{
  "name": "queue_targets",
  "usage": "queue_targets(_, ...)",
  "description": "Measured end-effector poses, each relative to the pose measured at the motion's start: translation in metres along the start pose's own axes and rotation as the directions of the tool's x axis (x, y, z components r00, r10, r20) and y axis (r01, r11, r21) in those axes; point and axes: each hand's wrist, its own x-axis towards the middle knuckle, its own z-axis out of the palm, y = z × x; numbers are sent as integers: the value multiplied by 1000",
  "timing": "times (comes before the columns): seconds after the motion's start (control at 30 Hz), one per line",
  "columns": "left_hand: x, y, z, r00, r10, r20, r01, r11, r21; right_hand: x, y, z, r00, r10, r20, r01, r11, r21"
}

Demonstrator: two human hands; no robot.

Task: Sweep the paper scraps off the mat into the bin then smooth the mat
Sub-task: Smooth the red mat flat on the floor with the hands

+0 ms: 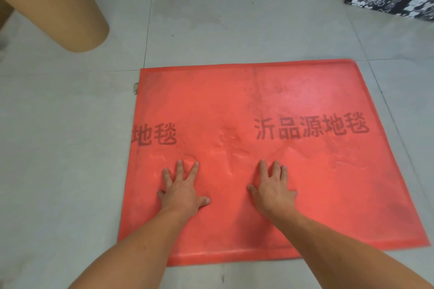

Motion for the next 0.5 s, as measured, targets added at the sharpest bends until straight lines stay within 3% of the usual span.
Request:
queue_targets(0.17,0,1,-1,1000,0,6,0,1000,-1,0,-7,-3,995,29,-90,-31,999,-23)
queue_targets(0.5,0,1,1,1000,1,10,-1,1000,-20,2,-9,2,995,35,-94,-37,999,-10)
